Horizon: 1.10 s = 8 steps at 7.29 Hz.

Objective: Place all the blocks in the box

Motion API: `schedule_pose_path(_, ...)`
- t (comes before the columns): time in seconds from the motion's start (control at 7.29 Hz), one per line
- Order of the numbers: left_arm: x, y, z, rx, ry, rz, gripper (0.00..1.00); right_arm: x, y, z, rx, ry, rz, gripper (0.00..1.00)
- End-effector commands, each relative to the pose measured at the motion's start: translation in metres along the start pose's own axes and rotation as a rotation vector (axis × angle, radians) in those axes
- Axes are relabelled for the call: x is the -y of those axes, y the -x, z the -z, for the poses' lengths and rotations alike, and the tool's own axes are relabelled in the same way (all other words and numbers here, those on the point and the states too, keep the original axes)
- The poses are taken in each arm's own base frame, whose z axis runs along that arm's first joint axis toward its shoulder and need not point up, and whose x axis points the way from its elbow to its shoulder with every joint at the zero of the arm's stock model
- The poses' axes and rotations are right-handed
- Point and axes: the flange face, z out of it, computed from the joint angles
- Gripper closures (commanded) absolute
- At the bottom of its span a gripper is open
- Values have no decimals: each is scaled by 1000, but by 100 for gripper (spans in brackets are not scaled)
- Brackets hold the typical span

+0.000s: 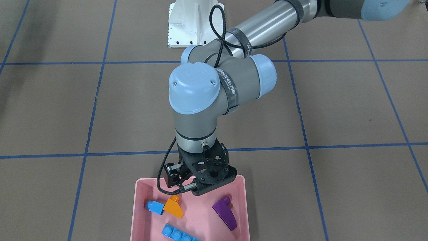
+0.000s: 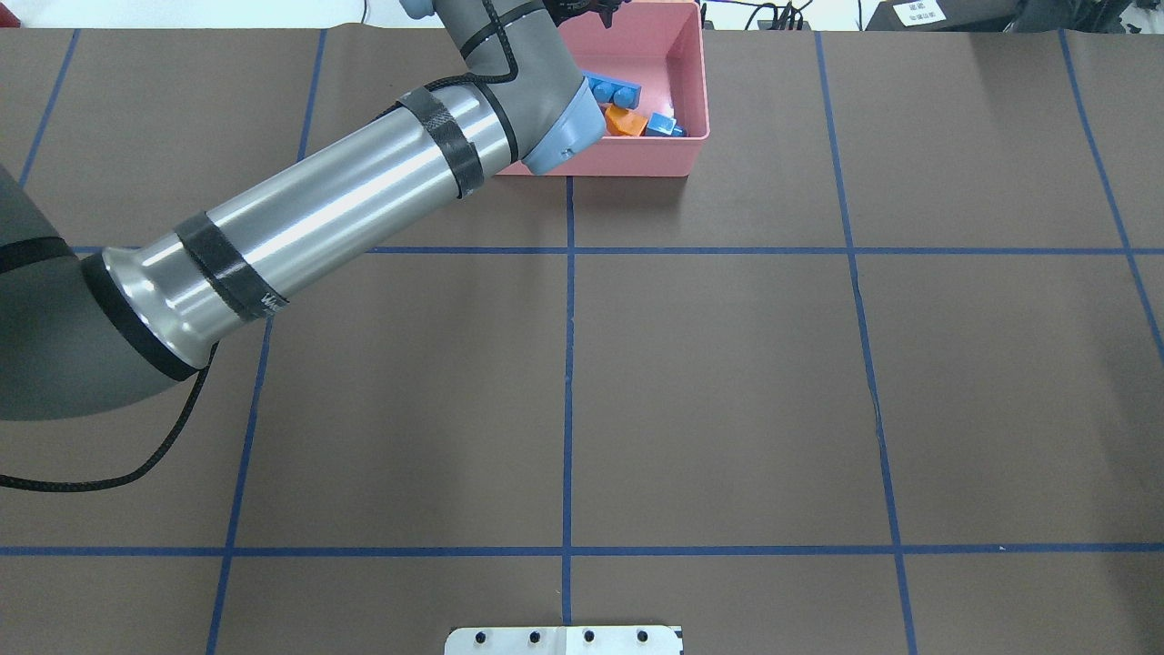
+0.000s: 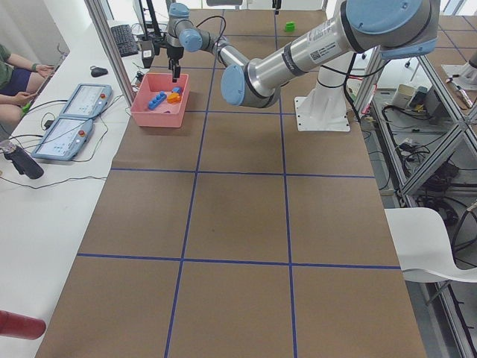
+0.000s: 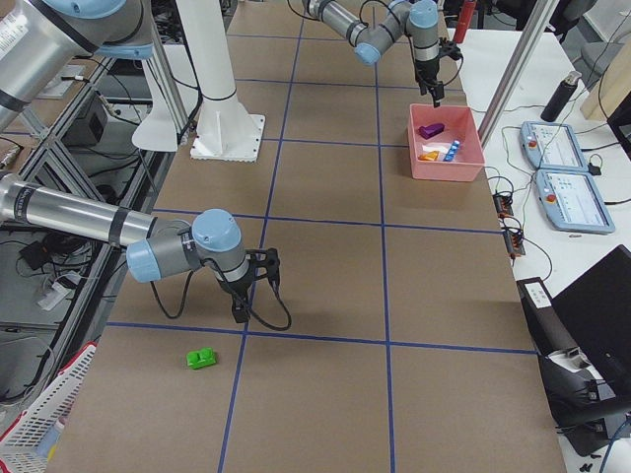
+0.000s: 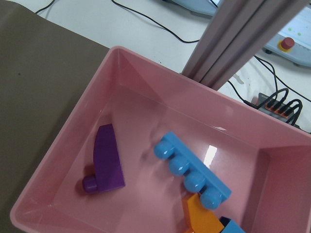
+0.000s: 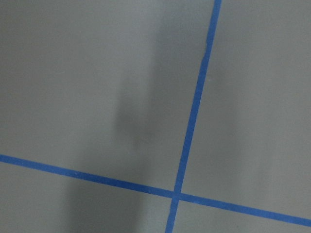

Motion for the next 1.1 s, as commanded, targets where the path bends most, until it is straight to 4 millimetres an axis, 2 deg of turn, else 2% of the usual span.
schedule_pose_path(0.0,-36,119,6,27,105,-196,0,-20,-22,-21,-5,23,19,1)
schedule_pose_path(0.14,-49,220,-1,32,103,-337,0,-37,-40,-38,-3,8,38,1)
schedule_pose_path(0.27,-45,313,2,67,104,-440,0,-52,-52,-48,-3,10,34,1)
schedule_pose_path(0.41,-40,377,11,105,110,-524,0,-61,-60,-55,-4,20,24,1)
schedule_pose_path(0.55,-32,431,18,138,116,-602,0,-66,-62,-59,2,25,15,1)
schedule_pose_path(0.69,-36,462,20,156,129,-628,0,-72,-68,-67,4,51,7,1)
schedule_pose_path(0.82,-40,471,23,159,131,-625,0,-65,-64,-74,8,81,20,1)
schedule_pose_path(0.96,-41,471,26,155,127,-628,0,-45,-49,-90,11,140,-1,1)
